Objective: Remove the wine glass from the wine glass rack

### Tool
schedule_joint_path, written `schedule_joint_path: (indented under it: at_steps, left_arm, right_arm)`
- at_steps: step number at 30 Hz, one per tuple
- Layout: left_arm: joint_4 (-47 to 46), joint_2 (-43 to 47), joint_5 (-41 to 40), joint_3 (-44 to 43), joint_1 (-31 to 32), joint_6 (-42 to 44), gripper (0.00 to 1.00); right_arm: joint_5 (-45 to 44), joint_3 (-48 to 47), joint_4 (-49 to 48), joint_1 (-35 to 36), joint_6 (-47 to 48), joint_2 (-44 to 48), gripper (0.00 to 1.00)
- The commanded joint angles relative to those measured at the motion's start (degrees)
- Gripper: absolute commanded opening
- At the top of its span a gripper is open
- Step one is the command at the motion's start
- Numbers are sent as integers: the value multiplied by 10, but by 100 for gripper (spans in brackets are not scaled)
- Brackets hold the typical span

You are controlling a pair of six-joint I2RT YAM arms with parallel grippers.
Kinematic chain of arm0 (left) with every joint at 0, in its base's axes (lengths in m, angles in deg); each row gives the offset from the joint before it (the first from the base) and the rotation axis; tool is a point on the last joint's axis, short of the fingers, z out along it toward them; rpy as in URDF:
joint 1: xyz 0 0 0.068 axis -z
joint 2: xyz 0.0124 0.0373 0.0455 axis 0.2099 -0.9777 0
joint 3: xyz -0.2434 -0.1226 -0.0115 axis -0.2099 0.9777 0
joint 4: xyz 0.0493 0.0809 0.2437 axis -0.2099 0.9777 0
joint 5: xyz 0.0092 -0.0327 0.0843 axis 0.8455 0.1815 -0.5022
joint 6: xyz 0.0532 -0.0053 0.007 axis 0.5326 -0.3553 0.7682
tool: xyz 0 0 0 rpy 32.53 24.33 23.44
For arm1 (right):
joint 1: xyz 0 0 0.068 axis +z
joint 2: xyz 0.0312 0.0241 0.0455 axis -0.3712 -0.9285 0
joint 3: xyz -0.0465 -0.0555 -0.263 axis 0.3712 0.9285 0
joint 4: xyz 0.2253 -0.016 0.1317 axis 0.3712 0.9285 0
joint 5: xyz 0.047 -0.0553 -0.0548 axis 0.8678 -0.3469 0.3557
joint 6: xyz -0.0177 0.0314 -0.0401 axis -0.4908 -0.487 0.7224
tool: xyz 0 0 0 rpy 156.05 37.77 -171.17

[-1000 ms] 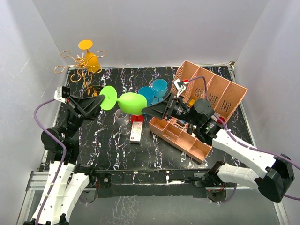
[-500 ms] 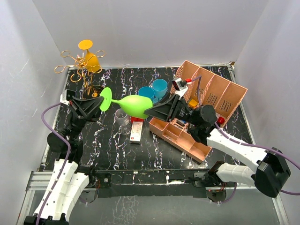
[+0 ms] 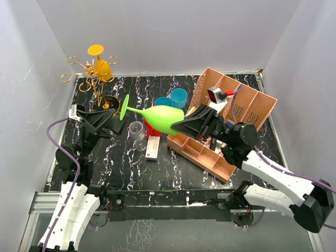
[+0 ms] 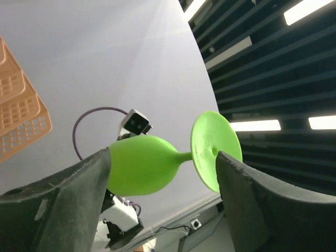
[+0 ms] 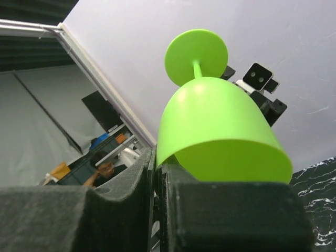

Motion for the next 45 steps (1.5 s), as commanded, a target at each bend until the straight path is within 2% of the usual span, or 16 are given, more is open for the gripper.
schedule_joint_path:
  at_steps: [1,3,7,10,14,18,22,26,29,32,36,39,45]
  left_arm:
    - [136,29,4,-44,-1,119,90]
    - [194,28,12,-65,-1,172,97]
    - [315,12,27,-111,-1,262,97]
    - [420,-2,17,-161,-1,339,97]
    - [559,-22,-33,-227,-1,449,97]
    - [653,-48,-82,-299,-2,525,97]
    - [709,-63,-130,-358,-1,575,97]
    - [748,-68,-180,-400,-1,607,97]
    - [765,-67,-201,-425,-1,623,97]
    - [783,-64,-221,-443,-1,638,97]
    - [803,-59,-254,-468,-1,655,97]
    - [817,-54,-280,-487,0,668,97]
    - [840,-48,-332,-521,6,696,97]
  right_arm:
    - [-82,-29,178,-2,85,67,8]
    - [-128,-22,265,-2,89,96,8]
    - [-188,-6,371,-2,130,163,8]
    - [-240,-27,505,-2,179,197,8]
    - [-289,-76,666,-1,252,201,8]
    - [-281,-127,771,-2,322,170,8]
    - [-215,-192,829,-2,407,123,8]
    - [-108,-250,872,-2,485,67,8]
    - [-17,-281,899,-1,516,24,8]
    - [26,-295,910,8,522,-9,8]
    - [-36,-322,928,57,523,-53,8]
    - [-103,-363,948,119,525,-98,8]
    - [-247,-467,1022,236,523,-233,8]
